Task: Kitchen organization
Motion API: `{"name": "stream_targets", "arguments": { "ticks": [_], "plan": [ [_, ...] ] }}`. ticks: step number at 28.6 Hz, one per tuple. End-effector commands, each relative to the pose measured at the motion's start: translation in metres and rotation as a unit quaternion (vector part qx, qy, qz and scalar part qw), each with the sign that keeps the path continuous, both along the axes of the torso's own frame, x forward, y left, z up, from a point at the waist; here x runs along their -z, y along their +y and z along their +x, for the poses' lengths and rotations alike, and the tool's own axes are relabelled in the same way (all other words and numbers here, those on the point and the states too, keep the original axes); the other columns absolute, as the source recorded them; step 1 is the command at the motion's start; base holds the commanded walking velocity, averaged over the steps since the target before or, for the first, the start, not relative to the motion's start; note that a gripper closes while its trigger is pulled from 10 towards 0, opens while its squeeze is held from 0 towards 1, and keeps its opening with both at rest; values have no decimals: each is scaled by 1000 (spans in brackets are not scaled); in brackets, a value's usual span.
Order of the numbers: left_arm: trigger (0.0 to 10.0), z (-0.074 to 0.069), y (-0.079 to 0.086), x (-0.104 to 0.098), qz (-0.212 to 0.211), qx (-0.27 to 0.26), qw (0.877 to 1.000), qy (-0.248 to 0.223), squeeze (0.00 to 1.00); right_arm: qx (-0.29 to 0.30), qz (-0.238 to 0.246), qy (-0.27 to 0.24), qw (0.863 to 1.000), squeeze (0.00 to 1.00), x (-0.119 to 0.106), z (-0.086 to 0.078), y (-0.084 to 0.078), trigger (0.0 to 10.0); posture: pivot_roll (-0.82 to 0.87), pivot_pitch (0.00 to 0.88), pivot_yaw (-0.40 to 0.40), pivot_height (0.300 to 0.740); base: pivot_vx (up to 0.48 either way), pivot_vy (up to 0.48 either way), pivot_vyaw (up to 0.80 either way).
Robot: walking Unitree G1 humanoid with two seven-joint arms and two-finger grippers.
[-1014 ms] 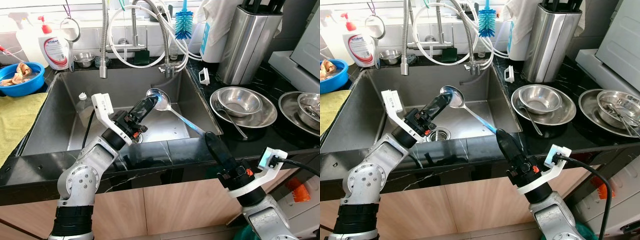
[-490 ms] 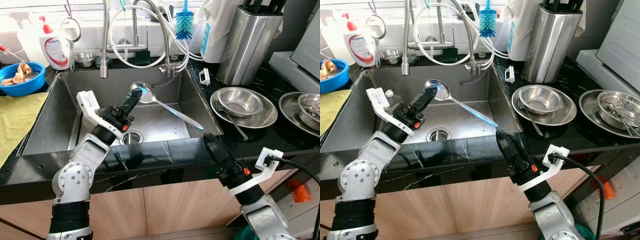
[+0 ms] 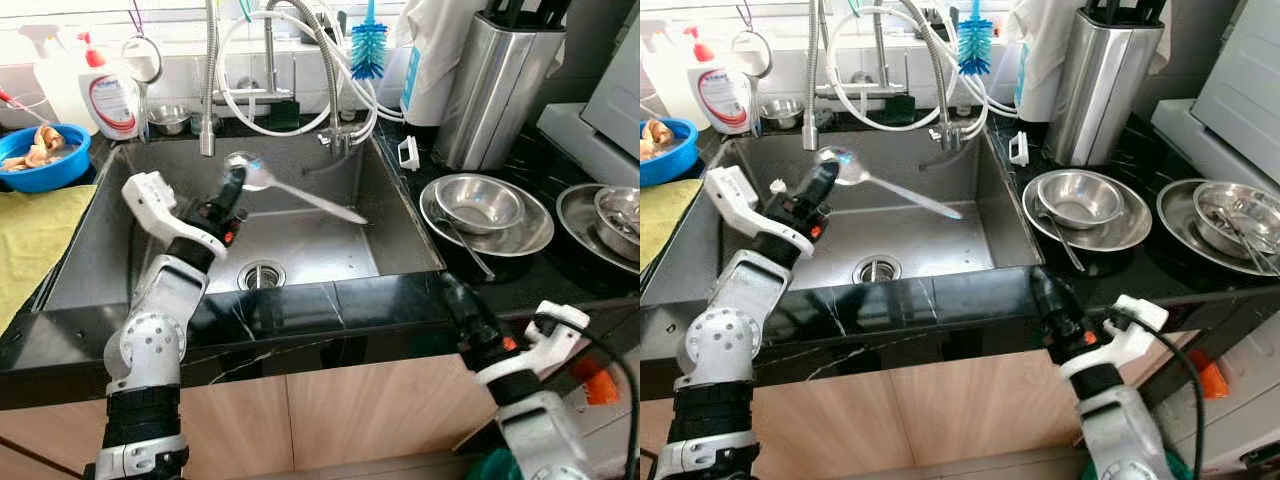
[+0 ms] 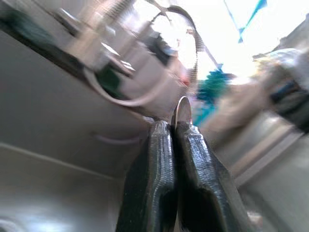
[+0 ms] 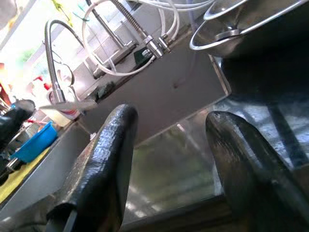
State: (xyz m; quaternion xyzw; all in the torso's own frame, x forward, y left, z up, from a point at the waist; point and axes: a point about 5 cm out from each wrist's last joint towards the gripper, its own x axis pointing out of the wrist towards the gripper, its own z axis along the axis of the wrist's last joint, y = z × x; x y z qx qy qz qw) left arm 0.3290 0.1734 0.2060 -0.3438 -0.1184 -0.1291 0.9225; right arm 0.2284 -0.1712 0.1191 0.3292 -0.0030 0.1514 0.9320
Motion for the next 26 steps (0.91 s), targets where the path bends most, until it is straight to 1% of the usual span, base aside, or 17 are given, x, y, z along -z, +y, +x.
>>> {"name": "stream_targets", "arguments": {
  "ticks": [1,3,4,6,8,9,10,11,13,14,15,17,19,22,23,24,26],
  "plan": [
    [10000,2,6,-5,40,-38,998,-10,0,-1,-13,0,1000,0,0,-1,2,10000,-50,0,-20,740,0,0,0],
    [10000,2,9,-6,85,-61,994,-17,0,-5,-79,-2,997,0,1,-2,5,10000,-48,0,-21,740,0,0,0],
    [10000,2,11,-7,115,-74,990,-23,0,-5,-123,-8,992,0,0,-4,8,10000,-48,0,-21,740,0,0,0],
    [10000,0,9,-10,163,-81,982,-42,0,5,-170,-20,985,0,-3,-8,9,10000,-49,0,-22,740,0,0,0],
    [10000,-1,7,-11,186,-87,977,-50,0,14,-199,-29,979,0,-5,-9,9,10000,-48,0,-24,740,0,0,0],
    [10000,-1,5,-12,221,-95,969,-63,0,30,-230,-39,972,0,-9,-11,6,10000,-48,0,-24,740,0,0,0],
    [10000,-1,5,-12,221,-95,969,-63,0,30,-230,-39,972,0,-9,-11,6,10000,-48,0,-24,740,0,0,0],
    [10000,-2,3,-13,260,-102,957,-79,0,55,-262,-51,962,0,-14,-13,2,10000,-53,0,-23,740,0,0,0],
    [10000,-2,1,-11,292,-108,946,-89,0,72,-320,-77,941,0,-22,-15,-2,10000,-60,0,-20,740,0,0,0],
    [10000,-2,1,-11,292,-108,946,-89,0,72,-320,-77,941,0,-22,-15,-2,10000,-60,0,-20,740,0,0,0],
    [10000,-1,-1,-9,306,-111,941,-92,0,89,-366,-109,920,0,-32,-16,-4,10000,-61,0,-20,740,0,0,0],
    [10000,-1,-3,-8,314,-112,938,-97,0,105,-371,-125,914,0,-39,-17,-4,10000,-62,0,-20,740,0,0,0],
    [10000,-1,-7,-3,334,-105,931,-98,0,126,-382,-140,904,0,-49,-16,-5,10000,-65,0,-21,740,0,0,0],
    [10000,-1,-8,2,363,-106,920,-101,0,143,-380,-135,904,0,-48,-17,-7,10000,-66,0,-22,740,0,0,0],
    [10000,-2,-9,8,388,-109,909,-108,0,155,-392,-123,899,0,-42,-22,-9,10000,-67,0,-21,740,0,0,0],
    [10000,-2,-9,8,388,-109,909,-108,0,155,-392,-123,899,0,-42,-22,-9,10000,-67,0,-21,740,0,0,0],
    [10000,-3,-8,11,408,-114,899,-114,0,159,-406,-115,893,0,-36,-28,-11,10000,-67,0,-22,740,0,0,0]
  ]
}}
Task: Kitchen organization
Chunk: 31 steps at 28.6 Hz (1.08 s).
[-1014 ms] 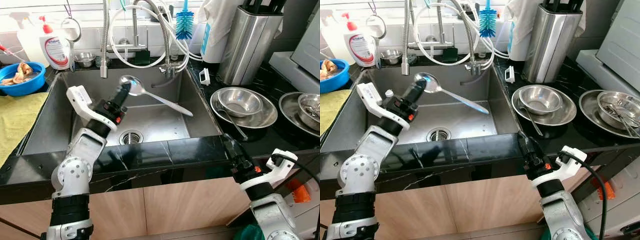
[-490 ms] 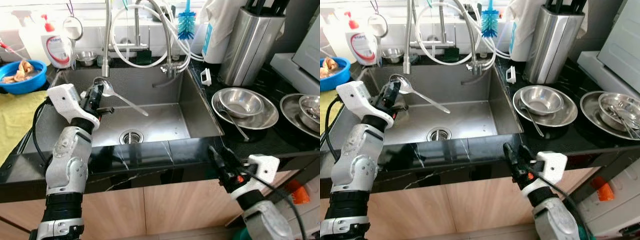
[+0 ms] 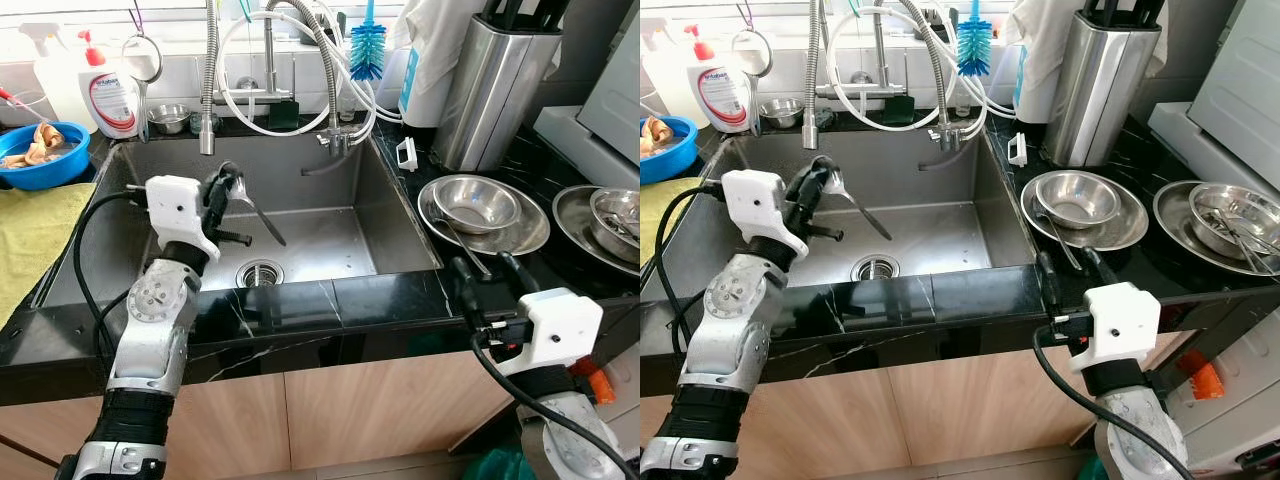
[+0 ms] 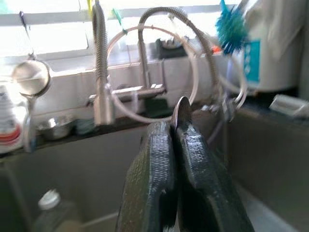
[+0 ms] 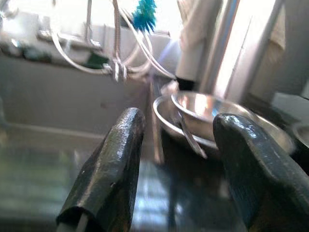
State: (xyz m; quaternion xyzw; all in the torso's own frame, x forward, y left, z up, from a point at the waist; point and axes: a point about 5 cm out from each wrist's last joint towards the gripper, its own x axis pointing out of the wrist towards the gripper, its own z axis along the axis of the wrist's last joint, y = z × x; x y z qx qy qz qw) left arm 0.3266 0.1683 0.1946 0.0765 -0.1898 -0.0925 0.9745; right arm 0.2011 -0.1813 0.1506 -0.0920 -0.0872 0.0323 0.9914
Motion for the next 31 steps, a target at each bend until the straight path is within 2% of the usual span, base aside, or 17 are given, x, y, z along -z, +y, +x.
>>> {"name": "stream_targets", "arguments": {
  "ticks": [1,5,6,7,11,17,20,22,25,27,29,30,31],
  "plan": [
    [10000,0,-1,0,47,4,999,-18,0,10,-22,-9,1000,0,-1,-8,-2,10000,-68,0,-23,740,0,0,0],
    [10000,2,8,1,96,3,995,-31,0,6,-41,-6,999,0,0,-19,4,10000,-76,0,-19,740,0,0,0],
    [10000,2,8,1,96,3,995,-31,0,6,-41,-6,999,0,0,-19,4,10000,-76,0,-19,740,0,0,0],
    [10000,2,10,0,131,5,991,-41,0,9,-40,-6,999,0,1,-21,4,10000,-78,0,-18,740,0,0,0],
    [10000,4,13,0,191,7,980,-61,0,12,-45,-6,999,0,1,-24,5,10000,-77,0,-17,740,0,0,0],
    [10000,10,26,4,224,-2,973,-49,0,0,-45,-2,999,0,3,-28,10,10000,-78,0,-15,740,0,0,0],
    [10000,12,42,11,238,-20,970,-33,0,7,-42,2,999,0,5,-31,11,10000,-82,0,-17,740,0,0,0],
    [10000,12,51,14,222,-30,974,-17,0,8,-41,2,999,0,5,-32,13,10000,-85,0,-16,740,0,0,0],
    [10000,14,57,14,197,-39,980,-9,0,8,-40,2,999,0,5,-32,13,10000,-80,0,-17,740,0,0,0],
    [10000,16,60,13,154,-44,987,-1,0,11,-40,1,999,0,6,-31,12,10000,-80,0,-17,740,0,0,0],
    [10000,17,61,13,145,-45,988,0,0,11,-41,1,999,0,6,-31,12,10000,-80,0,-17,740,0,0,0],
    [10000,20,61,12,79,-52,995,12,0,12,-40,0,999,0,5,-29,12,10000,-79,0,-20,740,0,0,0],
    [10000,21,60,13,54,-54,997,17,0,12,-39,-1,999,0,5,-28,12,10000,-81,0,-19,740,0,0,0]
  ]
}}
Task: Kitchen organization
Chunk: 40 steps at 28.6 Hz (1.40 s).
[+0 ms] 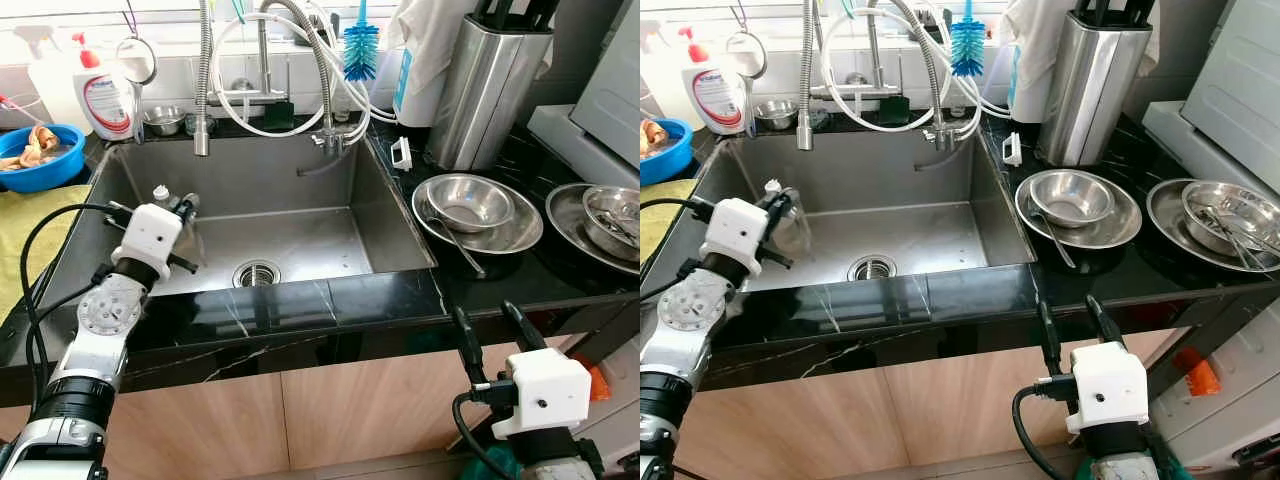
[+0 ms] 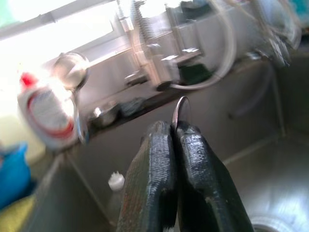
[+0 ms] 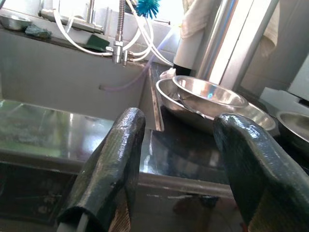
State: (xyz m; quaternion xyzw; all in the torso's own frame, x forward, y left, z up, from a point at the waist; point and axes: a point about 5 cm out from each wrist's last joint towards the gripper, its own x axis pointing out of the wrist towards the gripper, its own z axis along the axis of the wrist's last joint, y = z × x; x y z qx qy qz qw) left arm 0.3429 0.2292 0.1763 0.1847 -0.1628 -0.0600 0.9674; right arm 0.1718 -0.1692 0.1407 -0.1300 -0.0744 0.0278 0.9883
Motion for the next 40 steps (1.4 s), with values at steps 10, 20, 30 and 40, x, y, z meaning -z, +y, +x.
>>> {"name": "stream_targets", "arguments": {
  "ticks": [10,20,30,40],
  "plan": [
    [10000,11,-5,-7,-93,-4,995,16,0,6,3,-17,1000,0,-6,4,0,10000,-83,0,-17,740,0,0,0],
    [10000,9,0,-2,-91,-23,995,23,0,7,5,-20,1000,0,-7,7,0,10000,-82,0,-17,740,0,0,0],
    [10000,9,-1,0,-79,-19,996,33,953,5,7,-19,1000,0,-6,9,0,10000,-82,0,-18,740,0,0,0],
    [10000,8,-4,1,-75,-15,996,34,1000,5,9,-23,1000,0,-8,13,1,10000,-79,0,-19,740,0,0,0]
  ]
}}
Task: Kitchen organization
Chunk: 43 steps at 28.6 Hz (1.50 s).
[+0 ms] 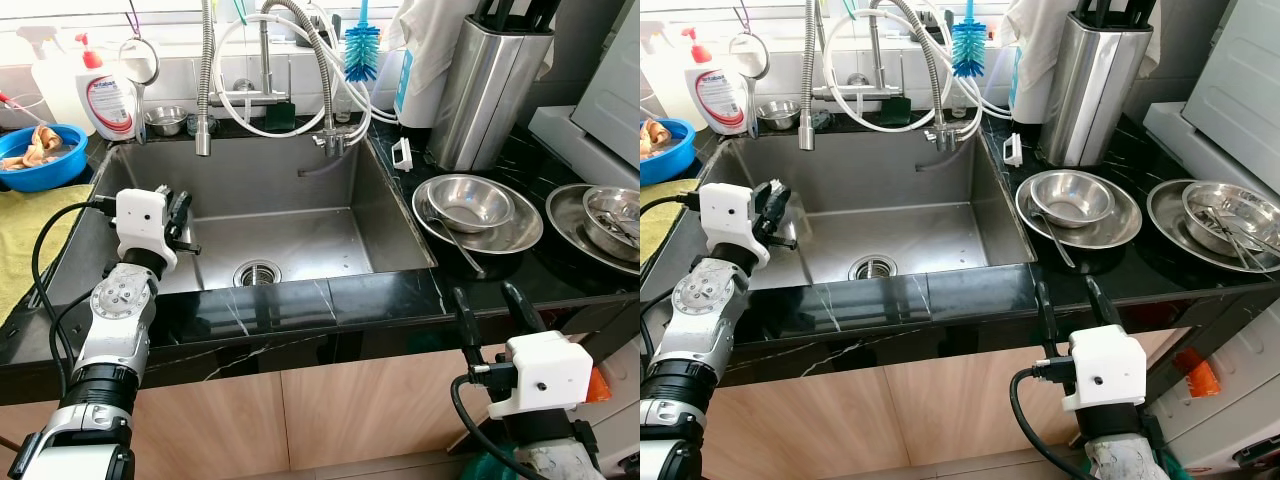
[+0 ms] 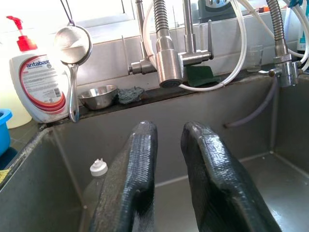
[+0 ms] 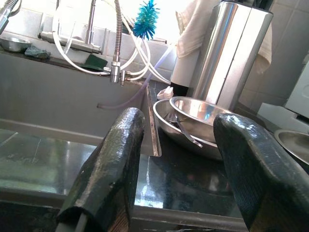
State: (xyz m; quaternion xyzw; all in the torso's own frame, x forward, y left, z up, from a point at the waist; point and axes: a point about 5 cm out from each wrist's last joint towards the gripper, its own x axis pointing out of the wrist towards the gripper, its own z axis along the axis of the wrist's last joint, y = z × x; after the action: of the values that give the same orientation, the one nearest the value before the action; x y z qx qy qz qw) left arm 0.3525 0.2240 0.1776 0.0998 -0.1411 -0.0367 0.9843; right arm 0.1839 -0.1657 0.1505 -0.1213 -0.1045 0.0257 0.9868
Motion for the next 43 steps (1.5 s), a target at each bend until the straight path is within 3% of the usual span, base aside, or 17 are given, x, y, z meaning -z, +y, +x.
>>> {"name": "stream_targets", "arguments": {
  "ticks": [1,3,4,5,6,10,19,20,33,34,43],
  "plan": [
    [10000,-2,1,3,12,0,1000,10,1000,8,0,7,1000,0,2,1,-3,10000,-80,0,-19,740,0,0,0],
    [10000,-2,-1,3,11,4,1000,10,1000,13,1,4,1000,0,1,3,-4,10000,-81,0,-17,740,0,0,0],
    [10000,-2,-2,3,8,6,1000,9,729,17,2,2,1000,0,0,4,-5,10000,-82,0,-16,740,0,0,0],
    [10000,-2,-3,3,6,6,1000,8,729,20,3,1,1000,0,0,5,-5,10000,-83,0,-15,740,0,0,0],
    [10000,-2,-5,2,6,9,1000,6,0,29,5,-1,1000,0,-1,6,-7,10000,-84,0,-13,740,0,0,0],
    [10000,-3,-13,0,2,21,1000,-2,0,58,19,0,998,0,-1,12,-16,10000,-82,0,-9,740,0,0,0],
    [10000,-7,-22,-2,-6,34,999,-11,0,59,64,1,996,0,-2,26,-20,10000,-80,0,-5,740,0,0,0],
    [10000,-8,-24,-2,-8,37,999,-11,0,53,77,0,996,1000,-2,30,-19,10000,-78,0,-5,740,0,0,0],
    [10000,-19,-37,-6,-19,65,997,-26,0,27,91,33,995,1000,16,53,-16,10000,-65,0,0,740,0,0,0],
    [10000,-20,-37,-8,-19,66,997,-28,0,27,90,33,995,0,16,54,-16,10000,-65,0,0,740,0,0,0],
    [10000,-26,-35,-16,-21,66,997,-36,0,20,94,30,995,0,18,59,-16,10000,-53,0,-1,740,0,0,0]
  ]
}}
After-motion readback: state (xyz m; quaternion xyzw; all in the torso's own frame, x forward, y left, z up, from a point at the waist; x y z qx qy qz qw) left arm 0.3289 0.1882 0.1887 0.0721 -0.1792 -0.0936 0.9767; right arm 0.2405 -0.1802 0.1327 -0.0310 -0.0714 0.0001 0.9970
